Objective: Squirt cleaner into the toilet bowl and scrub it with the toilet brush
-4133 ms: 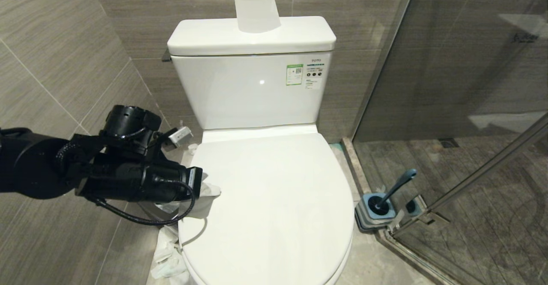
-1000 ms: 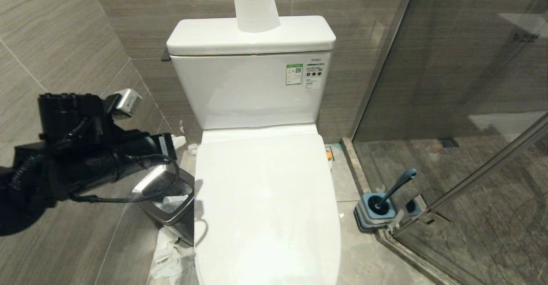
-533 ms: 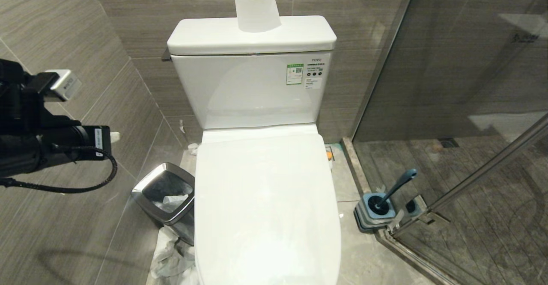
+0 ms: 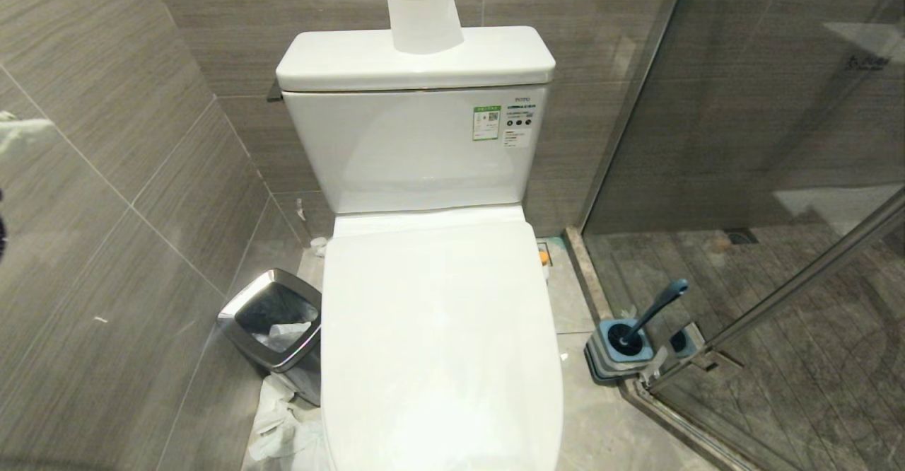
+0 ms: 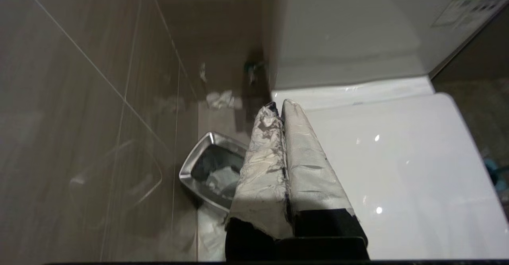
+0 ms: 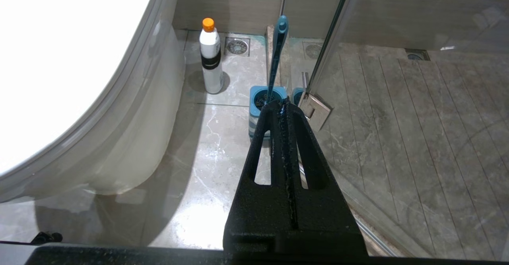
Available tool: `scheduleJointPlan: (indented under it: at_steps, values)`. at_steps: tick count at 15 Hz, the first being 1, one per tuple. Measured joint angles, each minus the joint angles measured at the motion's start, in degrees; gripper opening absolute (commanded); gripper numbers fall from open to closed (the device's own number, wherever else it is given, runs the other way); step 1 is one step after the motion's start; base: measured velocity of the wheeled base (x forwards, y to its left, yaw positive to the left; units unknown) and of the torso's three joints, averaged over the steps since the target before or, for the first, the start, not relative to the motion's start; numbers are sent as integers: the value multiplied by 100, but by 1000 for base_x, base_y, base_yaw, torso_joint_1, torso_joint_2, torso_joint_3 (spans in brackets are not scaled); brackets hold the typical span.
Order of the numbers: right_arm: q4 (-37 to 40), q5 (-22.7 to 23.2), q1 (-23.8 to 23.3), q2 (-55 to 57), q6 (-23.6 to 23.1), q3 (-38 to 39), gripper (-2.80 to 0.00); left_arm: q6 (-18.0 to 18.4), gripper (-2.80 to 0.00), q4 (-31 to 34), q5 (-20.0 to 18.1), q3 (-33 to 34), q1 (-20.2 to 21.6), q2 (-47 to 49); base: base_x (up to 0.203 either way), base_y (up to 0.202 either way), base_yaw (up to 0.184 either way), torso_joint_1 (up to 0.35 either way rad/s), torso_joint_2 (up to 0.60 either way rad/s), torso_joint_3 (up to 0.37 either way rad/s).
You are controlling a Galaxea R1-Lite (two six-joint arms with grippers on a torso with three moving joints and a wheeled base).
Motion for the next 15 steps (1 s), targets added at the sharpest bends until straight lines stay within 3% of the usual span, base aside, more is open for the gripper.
scheduleJointPlan:
  at_steps: [5,9,15]
  values:
    - [0,2,0,0,0,0,-280,-24,-280,56,-301,446,16,-2082,0,0,0,0,0,0]
    - [-4,2,0,0,-5,0,-280,363,-280,269,-196,1577,127,-3768,0,0,0,0,0,0]
    - [-2,2,0,0,-2,0,-280,563,-280,583,-48,3416,323,-5335,0,0,0,0,0,0]
